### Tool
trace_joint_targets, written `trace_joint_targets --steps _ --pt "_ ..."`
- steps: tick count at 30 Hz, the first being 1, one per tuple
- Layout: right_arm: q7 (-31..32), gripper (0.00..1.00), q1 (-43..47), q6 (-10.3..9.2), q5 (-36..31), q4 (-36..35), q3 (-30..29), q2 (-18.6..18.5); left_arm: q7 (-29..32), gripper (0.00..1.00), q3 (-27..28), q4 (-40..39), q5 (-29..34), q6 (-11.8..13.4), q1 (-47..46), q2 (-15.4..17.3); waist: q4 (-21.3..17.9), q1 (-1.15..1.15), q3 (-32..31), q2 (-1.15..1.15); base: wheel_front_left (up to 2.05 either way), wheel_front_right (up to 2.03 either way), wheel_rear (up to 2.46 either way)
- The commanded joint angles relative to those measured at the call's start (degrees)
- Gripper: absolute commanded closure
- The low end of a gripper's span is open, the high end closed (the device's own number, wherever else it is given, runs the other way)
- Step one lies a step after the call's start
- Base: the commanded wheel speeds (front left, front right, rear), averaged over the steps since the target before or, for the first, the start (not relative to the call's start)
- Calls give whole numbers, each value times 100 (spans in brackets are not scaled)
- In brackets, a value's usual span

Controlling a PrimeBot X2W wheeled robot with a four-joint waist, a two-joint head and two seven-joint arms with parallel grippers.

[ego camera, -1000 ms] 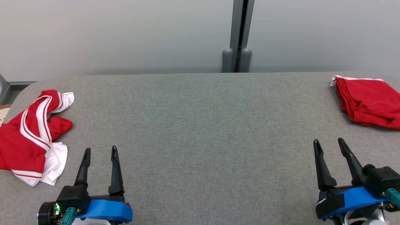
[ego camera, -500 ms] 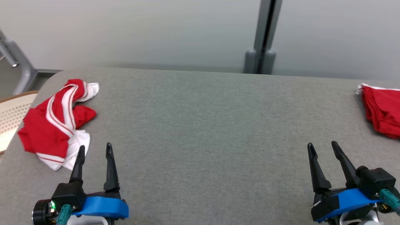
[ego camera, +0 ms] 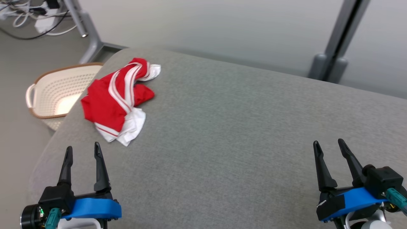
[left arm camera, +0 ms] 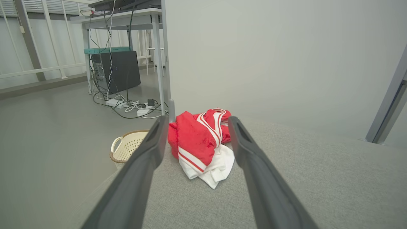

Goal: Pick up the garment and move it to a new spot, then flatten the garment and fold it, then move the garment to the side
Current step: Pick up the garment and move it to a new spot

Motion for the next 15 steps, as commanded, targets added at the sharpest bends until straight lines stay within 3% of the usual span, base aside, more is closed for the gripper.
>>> trace_joint_targets --steps 1,8,15 --pt "15 0 -87 1 -60 -23 1 1 -19 0 30 -47 -29 26 17 36 252 -1 165 0 0 0 0" --pt "79 0 -161 1 -128 -64 10 0 -26 0 105 -121 -86 83 49 56 598 -1 289 0 0 0 0" --pt "99 0 -195 1 -139 -50 55 -1 -29 0 214 -129 -157 147 -14 77 505 -1 328 0 0 0 0"
